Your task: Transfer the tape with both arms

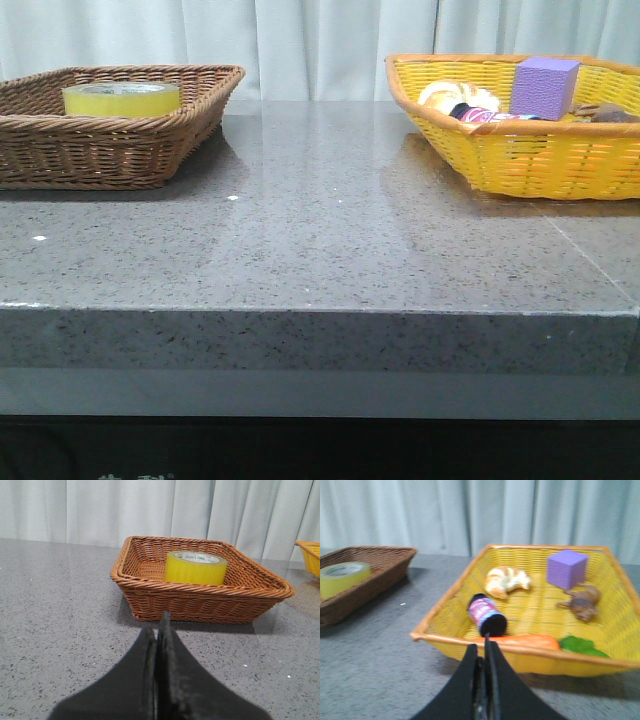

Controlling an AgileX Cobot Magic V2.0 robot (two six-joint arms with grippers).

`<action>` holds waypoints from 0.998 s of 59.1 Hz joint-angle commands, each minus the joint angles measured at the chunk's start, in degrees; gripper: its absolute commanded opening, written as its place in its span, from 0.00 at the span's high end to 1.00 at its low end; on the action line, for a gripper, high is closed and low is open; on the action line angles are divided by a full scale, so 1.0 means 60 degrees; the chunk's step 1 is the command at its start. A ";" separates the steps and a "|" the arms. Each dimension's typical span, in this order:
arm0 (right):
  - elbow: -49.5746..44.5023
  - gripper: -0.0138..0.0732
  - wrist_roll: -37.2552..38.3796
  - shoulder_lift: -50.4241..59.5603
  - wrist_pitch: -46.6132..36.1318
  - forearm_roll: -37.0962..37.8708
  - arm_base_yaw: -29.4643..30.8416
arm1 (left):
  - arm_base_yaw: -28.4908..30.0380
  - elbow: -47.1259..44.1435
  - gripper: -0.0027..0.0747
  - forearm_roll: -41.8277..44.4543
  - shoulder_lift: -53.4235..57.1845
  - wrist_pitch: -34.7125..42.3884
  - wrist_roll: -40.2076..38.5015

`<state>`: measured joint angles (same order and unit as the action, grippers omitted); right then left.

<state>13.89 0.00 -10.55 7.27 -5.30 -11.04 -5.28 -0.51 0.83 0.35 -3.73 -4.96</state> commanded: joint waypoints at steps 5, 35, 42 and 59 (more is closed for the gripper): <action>-0.0774 0.92 -0.0081 0.0914 -0.1138 -0.0159 0.0960 | -0.0050 -0.0375 0.99 -0.0068 0.0188 0.0708 -0.0021; -0.2332 0.92 -0.0081 0.2113 -0.1699 -0.0201 0.1773 | -0.0050 -0.0375 0.99 -0.0068 0.0167 0.0708 -0.0021; -0.2332 0.92 -0.0081 0.2113 -0.1659 -0.0201 0.1914 | -0.0050 -0.0375 0.99 -0.0068 0.0167 0.0708 -0.0021; -0.2332 0.92 -0.0081 0.2113 -0.1307 -0.0192 0.1942 | -0.0050 -0.0375 0.99 -0.0068 0.0167 0.0708 -0.0021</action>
<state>-1.62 0.00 0.58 3.27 -6.41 0.17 -5.31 -0.51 0.83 0.35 -3.73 -4.96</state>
